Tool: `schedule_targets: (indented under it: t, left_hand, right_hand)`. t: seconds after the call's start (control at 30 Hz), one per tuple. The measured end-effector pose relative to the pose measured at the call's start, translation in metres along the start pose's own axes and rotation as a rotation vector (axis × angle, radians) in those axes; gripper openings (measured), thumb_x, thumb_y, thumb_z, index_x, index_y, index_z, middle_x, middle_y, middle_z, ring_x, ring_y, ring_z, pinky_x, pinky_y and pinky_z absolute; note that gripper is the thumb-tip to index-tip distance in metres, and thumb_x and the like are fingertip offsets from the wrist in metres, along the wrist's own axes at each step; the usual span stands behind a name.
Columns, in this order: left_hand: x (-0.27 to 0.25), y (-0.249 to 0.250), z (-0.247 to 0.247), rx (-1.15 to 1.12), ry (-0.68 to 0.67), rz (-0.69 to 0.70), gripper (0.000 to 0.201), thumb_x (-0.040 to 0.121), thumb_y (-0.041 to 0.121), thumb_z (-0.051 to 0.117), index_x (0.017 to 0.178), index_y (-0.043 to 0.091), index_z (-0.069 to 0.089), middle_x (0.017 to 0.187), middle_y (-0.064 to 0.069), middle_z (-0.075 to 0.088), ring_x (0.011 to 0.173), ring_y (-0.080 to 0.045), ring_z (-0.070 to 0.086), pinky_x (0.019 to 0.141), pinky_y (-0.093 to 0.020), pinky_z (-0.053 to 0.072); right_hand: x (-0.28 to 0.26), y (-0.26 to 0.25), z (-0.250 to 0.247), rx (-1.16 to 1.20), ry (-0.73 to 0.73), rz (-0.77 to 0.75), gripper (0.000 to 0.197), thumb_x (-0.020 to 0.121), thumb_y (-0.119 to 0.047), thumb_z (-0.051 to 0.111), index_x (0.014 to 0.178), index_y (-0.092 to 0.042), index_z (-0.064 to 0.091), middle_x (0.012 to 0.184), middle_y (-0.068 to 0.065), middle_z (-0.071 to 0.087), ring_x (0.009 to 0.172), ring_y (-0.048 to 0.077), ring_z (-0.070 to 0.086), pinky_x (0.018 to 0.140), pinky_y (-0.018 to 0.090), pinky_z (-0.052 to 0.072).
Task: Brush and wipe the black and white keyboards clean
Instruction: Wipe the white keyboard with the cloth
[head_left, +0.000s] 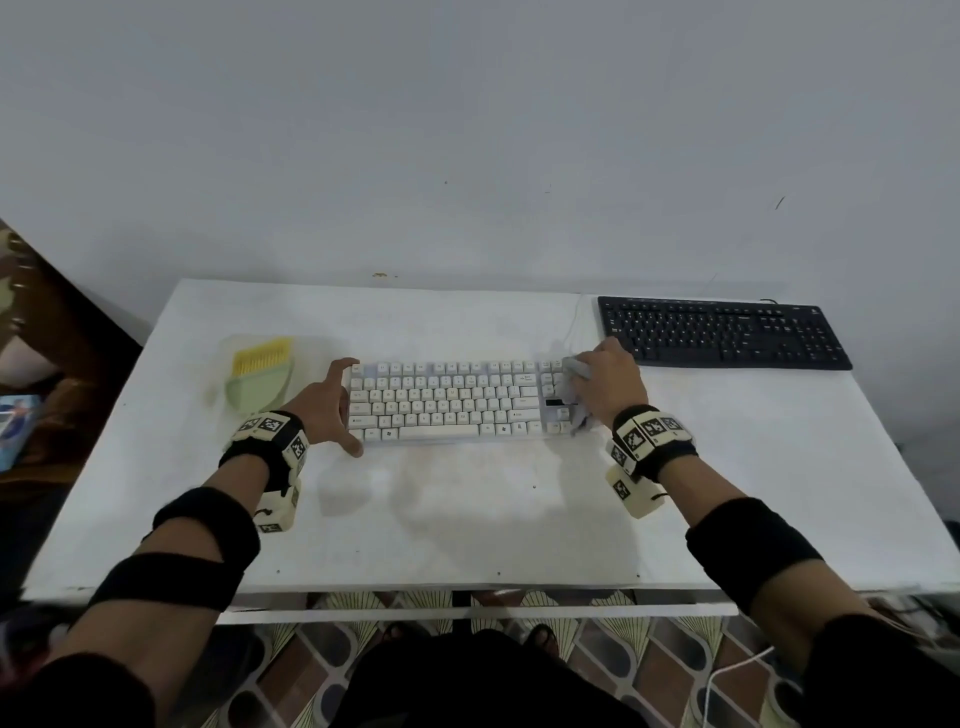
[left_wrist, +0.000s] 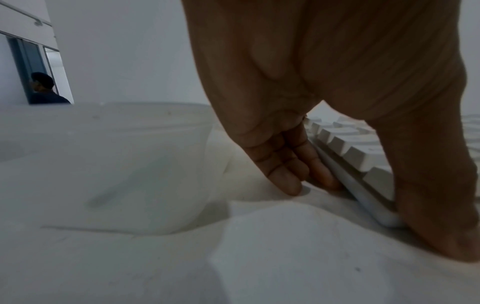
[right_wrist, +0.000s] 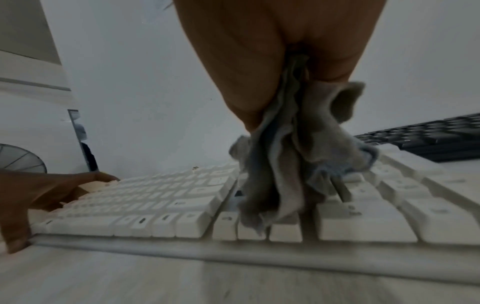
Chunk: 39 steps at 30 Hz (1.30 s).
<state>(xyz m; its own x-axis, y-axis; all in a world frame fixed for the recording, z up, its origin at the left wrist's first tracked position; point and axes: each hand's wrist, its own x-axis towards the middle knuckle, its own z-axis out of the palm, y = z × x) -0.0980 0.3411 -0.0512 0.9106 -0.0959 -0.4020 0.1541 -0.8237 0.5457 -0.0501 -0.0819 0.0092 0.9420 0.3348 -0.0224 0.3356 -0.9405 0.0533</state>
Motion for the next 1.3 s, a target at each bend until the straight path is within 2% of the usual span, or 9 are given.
schedule_targets:
  t: [0.2, 0.37, 0.5, 0.63, 0.8, 0.9, 1.0, 1.13, 1.3]
  left_hand:
    - [-0.001, 0.000, 0.000, 0.004, -0.003, -0.004, 0.147, 0.049, 0.021, 0.104, 0.158, 0.024, 0.005, 0.081, -0.008, 0.069, 0.073, -0.023, 0.068, 0.071, -0.034, 0.056]
    - [0.002, -0.001, 0.000, 0.008, 0.002, -0.002, 0.149, 0.047, 0.021, 0.105, 0.157, 0.023, 0.005, 0.082, -0.008, 0.069, 0.075, -0.023, 0.068, 0.074, -0.036, 0.057]
    - [0.002, 0.000, 0.000, 0.007, -0.009, 0.005, 0.147, 0.048, 0.019, 0.104, 0.157, 0.022, 0.006, 0.083, -0.008, 0.070, 0.076, -0.023, 0.069, 0.074, -0.034, 0.056]
    - [0.000, -0.001, 0.000, -0.002, 0.003, 0.002, 0.149, 0.048, 0.020, 0.105, 0.158, 0.022, 0.005, 0.084, -0.008, 0.069, 0.076, -0.024, 0.068, 0.074, -0.035, 0.057]
    - [0.002, -0.002, 0.001, 0.005, 0.002, 0.003, 0.149, 0.047, 0.021, 0.105, 0.158, 0.023, 0.005, 0.082, -0.008, 0.070, 0.075, -0.023, 0.068, 0.074, -0.036, 0.057]
    - [0.003, -0.003, 0.000, 0.006, -0.001, 0.004, 0.149, 0.047, 0.021, 0.105, 0.157, 0.023, 0.005, 0.083, -0.007, 0.070, 0.076, -0.023, 0.069, 0.075, -0.036, 0.057]
    - [0.003, -0.003, 0.000, -0.002, -0.006, 0.006, 0.149, 0.047, 0.021, 0.105, 0.157, 0.023, 0.005, 0.084, -0.008, 0.070, 0.077, -0.023, 0.069, 0.075, -0.037, 0.057]
    - [0.003, -0.004, 0.001, 0.006, -0.001, 0.005, 0.149, 0.048, 0.021, 0.104, 0.158, 0.023, 0.004, 0.085, -0.008, 0.070, 0.078, -0.022, 0.069, 0.075, -0.036, 0.056]
    - [0.004, -0.002, 0.001, 0.012, 0.002, 0.000, 0.147, 0.047, 0.019, 0.104, 0.157, 0.023, 0.006, 0.086, -0.008, 0.071, 0.079, -0.023, 0.069, 0.078, -0.039, 0.057]
  right_hand:
    - [-0.010, -0.014, 0.006, -0.282, -0.447, -0.099, 0.028, 0.096, -0.051, 0.057, 0.108, -0.027, 0.064, 0.104, -0.007, 0.059, 0.093, 0.020, 0.053, 0.086, 0.033, 0.042]
    - [-0.045, -0.016, 0.018, 0.175, -0.248, 0.118, 0.018, 0.096, -0.025, 0.059, 0.094, -0.009, 0.067, 0.097, 0.006, 0.059, 0.092, 0.025, 0.058, 0.073, 0.027, 0.043]
    - [-0.035, -0.008, 0.011, 0.405, -0.223, 0.285, 0.027, 0.086, -0.017, 0.059, 0.060, -0.010, 0.060, 0.064, 0.003, 0.059, 0.062, 0.018, 0.059, 0.050, 0.019, 0.037]
    - [-0.037, -0.010, 0.014, 0.393, -0.052, 0.225, 0.017, 0.094, -0.021, 0.061, 0.094, -0.008, 0.072, 0.097, 0.008, 0.057, 0.096, 0.029, 0.057, 0.071, 0.031, 0.041]
    - [-0.080, -0.031, 0.039, 0.413, -0.044, 0.110, 0.025, 0.096, -0.014, 0.063, 0.119, -0.005, 0.064, 0.104, 0.006, 0.046, 0.086, 0.023, 0.051, 0.069, 0.021, 0.039]
    - [-0.095, -0.032, 0.049, 0.424, -0.150, 0.089, 0.028, 0.093, -0.021, 0.065, 0.119, -0.012, 0.069, 0.110, 0.009, 0.053, 0.098, 0.030, 0.058, 0.076, 0.039, 0.052]
    - [-0.098, -0.027, 0.045, 0.512, -0.093, 0.112, 0.036, 0.087, -0.043, 0.062, 0.112, -0.021, 0.074, 0.104, 0.000, 0.053, 0.089, 0.024, 0.060, 0.072, 0.037, 0.051]
    - [-0.081, -0.009, 0.027, 0.477, 0.140, 0.219, 0.022, 0.090, -0.025, 0.069, 0.110, -0.017, 0.075, 0.099, -0.004, 0.052, 0.078, 0.015, 0.052, 0.071, 0.027, 0.041]
    - [-0.045, 0.024, 0.019, 0.439, 0.098, 0.353, 0.034, 0.089, -0.011, 0.071, 0.123, -0.013, 0.070, 0.116, 0.011, 0.052, 0.094, 0.024, 0.055, 0.081, 0.028, 0.045]
